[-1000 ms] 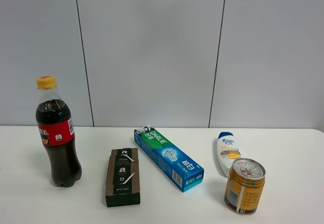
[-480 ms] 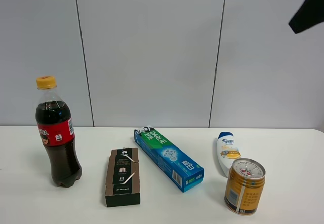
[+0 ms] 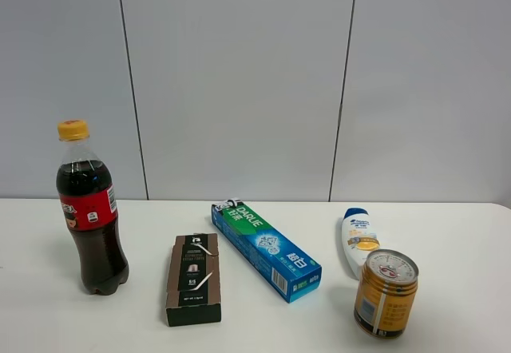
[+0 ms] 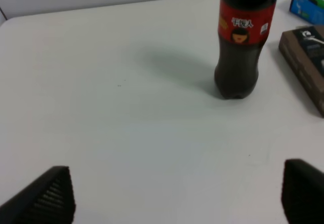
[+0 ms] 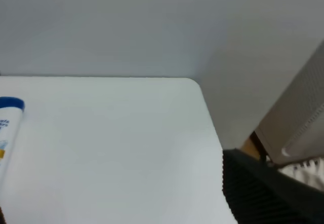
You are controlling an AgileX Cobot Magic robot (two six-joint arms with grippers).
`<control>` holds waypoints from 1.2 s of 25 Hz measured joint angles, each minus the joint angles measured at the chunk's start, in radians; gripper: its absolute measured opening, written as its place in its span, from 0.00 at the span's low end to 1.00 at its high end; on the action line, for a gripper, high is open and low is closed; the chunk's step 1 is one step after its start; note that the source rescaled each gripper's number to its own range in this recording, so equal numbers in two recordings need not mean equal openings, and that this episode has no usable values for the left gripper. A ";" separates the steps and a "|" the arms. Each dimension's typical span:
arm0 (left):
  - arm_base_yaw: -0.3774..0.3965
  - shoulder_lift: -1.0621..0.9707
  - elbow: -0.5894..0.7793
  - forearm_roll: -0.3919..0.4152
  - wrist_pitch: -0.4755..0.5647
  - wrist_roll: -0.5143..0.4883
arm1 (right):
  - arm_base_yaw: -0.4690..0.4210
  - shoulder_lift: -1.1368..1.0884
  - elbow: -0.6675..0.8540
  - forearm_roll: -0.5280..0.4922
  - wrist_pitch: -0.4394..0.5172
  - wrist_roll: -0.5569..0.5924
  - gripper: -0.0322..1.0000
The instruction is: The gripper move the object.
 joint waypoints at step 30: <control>0.000 0.000 0.000 0.000 0.000 0.000 | -0.031 -0.552 0.249 -0.007 0.369 0.214 0.73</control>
